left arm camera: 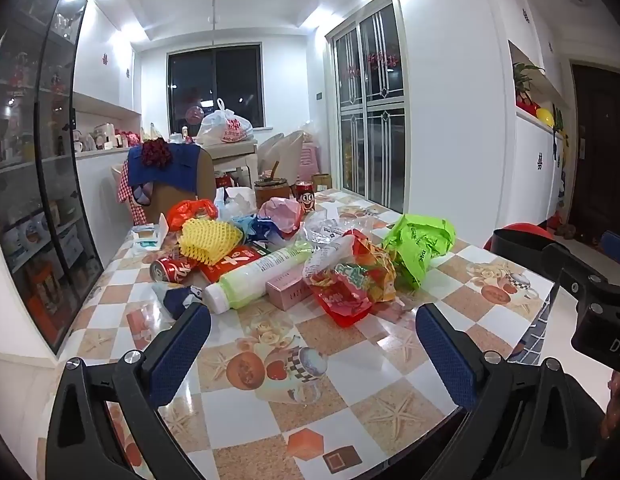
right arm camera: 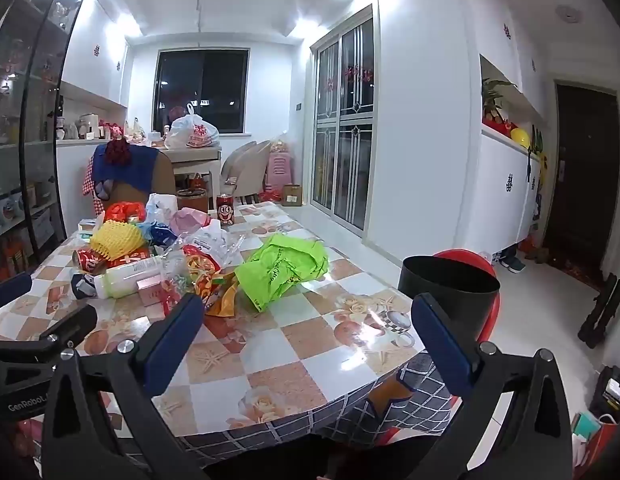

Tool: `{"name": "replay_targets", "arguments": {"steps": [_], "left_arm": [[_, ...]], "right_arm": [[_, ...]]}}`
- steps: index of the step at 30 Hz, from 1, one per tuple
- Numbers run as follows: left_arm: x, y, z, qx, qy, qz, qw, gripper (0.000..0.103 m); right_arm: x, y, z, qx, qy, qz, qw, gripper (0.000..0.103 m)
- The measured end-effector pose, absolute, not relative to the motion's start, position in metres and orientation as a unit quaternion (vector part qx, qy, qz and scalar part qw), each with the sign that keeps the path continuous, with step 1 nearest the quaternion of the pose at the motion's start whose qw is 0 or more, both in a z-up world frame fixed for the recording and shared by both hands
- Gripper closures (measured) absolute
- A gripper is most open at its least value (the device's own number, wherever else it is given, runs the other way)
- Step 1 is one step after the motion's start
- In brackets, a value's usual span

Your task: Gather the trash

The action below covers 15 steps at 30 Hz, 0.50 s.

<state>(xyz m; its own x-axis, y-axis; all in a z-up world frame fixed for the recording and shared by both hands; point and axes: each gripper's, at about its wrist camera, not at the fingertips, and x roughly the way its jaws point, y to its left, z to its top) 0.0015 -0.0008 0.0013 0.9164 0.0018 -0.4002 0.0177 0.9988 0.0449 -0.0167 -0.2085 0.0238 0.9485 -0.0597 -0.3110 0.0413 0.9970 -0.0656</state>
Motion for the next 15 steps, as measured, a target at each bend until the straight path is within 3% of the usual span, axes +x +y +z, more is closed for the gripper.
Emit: {"name": "replay_targets", "arguments": {"steps": [15], "left_arm": [[-0.0082,0.0013,0.0052,0.023,0.188,0.005,0.982,0.000]], "right_arm": [[-0.0166,-0.2054,0.0261,-0.030,0.169,-0.021,0.985,0.000]]}}
